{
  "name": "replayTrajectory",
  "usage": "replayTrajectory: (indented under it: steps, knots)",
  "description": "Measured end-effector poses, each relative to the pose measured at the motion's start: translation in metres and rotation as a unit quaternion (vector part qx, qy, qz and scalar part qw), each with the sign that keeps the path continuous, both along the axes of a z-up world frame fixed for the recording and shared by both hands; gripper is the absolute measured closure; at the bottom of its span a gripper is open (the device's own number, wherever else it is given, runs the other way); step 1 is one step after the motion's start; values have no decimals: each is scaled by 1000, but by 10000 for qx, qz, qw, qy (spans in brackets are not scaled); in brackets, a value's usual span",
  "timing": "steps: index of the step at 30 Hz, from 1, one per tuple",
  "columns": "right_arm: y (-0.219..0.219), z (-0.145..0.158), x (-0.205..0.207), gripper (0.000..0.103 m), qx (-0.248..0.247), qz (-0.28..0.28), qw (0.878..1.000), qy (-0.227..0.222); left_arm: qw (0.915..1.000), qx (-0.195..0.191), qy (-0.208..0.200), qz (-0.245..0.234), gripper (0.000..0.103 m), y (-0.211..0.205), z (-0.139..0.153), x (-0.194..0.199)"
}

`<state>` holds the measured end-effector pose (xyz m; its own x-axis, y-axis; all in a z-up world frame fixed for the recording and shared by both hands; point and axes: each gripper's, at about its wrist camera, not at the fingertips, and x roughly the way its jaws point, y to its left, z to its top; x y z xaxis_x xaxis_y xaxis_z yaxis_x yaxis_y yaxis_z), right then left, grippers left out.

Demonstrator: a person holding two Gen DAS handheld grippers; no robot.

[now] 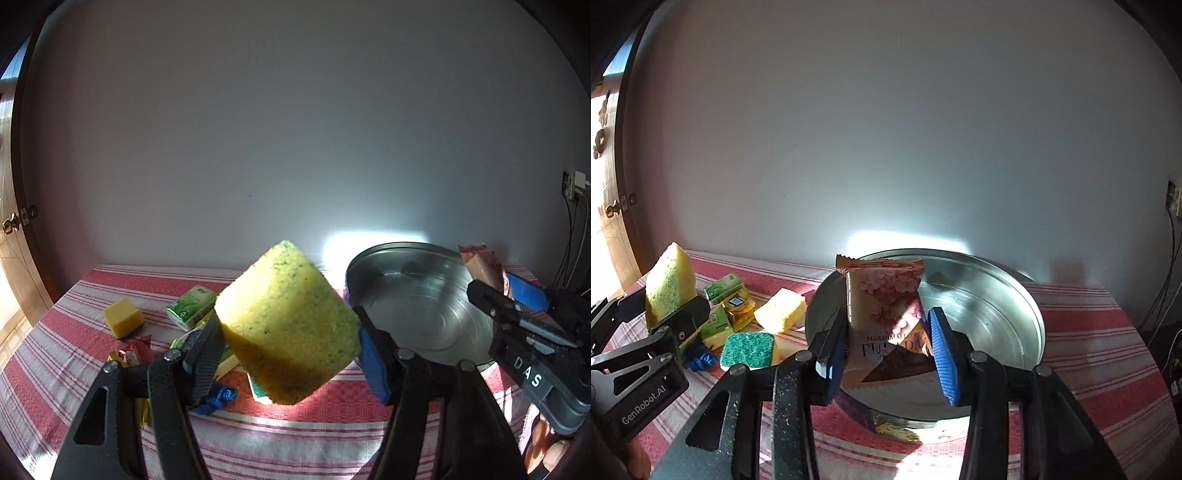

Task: Organize objects
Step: 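Carry the yellow sponge and pink snack pack over the blue tin with both tools, then open the left tool to drop the sponge while the right tool drops the snack pack into the tin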

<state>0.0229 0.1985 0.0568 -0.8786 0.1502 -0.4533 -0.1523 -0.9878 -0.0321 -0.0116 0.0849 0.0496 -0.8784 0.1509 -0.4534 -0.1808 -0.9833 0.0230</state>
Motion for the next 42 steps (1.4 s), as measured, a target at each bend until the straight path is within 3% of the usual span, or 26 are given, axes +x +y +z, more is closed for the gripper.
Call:
replayTrajectory:
  steps: [9, 20, 31, 38, 42]
  knots:
    - [54, -12, -10, 58, 174, -753, 9970, -90, 9984, -126, 124, -535, 37, 69, -2, -15]
    - [100, -31, -27, 58, 219, -1359, 9897, -385, 9969, -117, -144, -760, 37, 113, -19, -36]
    - [107, -46, -40, 58, 174, -1508, 9861, -680, 9952, -290, -450, -817, 37, 122, -37, -49]
    - [105, -48, -43, 58, 255, -1431, 9877, -579, 9954, -327, -562, -708, 37, 125, -45, -63]
    - [103, -49, -45, 58, 82, -1109, 9928, -454, 9960, -422, -508, -602, 37, 125, -45, -63]
